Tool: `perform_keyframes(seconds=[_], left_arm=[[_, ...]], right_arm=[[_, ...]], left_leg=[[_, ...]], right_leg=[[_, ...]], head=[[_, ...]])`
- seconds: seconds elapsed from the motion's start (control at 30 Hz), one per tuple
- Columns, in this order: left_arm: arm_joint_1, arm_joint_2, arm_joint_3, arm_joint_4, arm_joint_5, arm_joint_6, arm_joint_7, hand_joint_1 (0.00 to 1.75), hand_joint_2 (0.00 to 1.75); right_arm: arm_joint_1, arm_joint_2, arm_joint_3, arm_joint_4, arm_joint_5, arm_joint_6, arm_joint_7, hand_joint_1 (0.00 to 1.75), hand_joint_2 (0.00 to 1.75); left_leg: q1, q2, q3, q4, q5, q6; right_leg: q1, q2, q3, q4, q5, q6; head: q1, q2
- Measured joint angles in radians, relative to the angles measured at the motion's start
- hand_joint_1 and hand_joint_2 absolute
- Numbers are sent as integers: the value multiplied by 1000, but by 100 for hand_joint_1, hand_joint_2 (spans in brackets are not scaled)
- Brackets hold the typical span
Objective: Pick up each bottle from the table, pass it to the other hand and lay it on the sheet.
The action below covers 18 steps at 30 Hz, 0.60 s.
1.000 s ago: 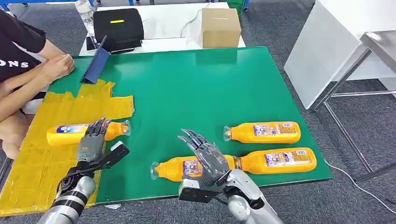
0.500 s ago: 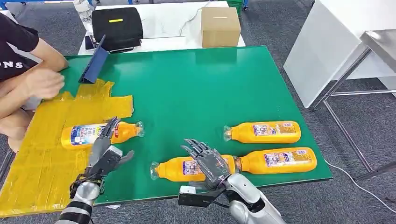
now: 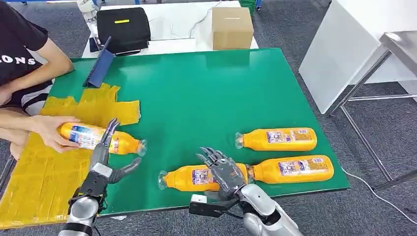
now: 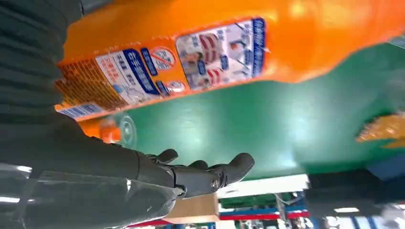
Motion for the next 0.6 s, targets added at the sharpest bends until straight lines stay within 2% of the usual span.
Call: perform_keyframes(seconds=[0.27, 0.6], left_arm=[[89, -26, -8, -222, 140, -122, -29, 0, 175], [120, -52, -8, -300, 183, -174, -33, 0, 175]], right_arm=[[3, 2, -4, 35, 82, 15, 90, 0, 175], [-24, 16, -6, 92, 149, 55, 166, 0, 175]], left_leg=[[0, 0, -1, 0, -1, 1], [0, 0, 1, 0, -1, 1]], right_leg=[[0, 0, -1, 0, 0, 0], [0, 0, 1, 0, 0, 0]], head=[[-1, 0], [0, 0]])
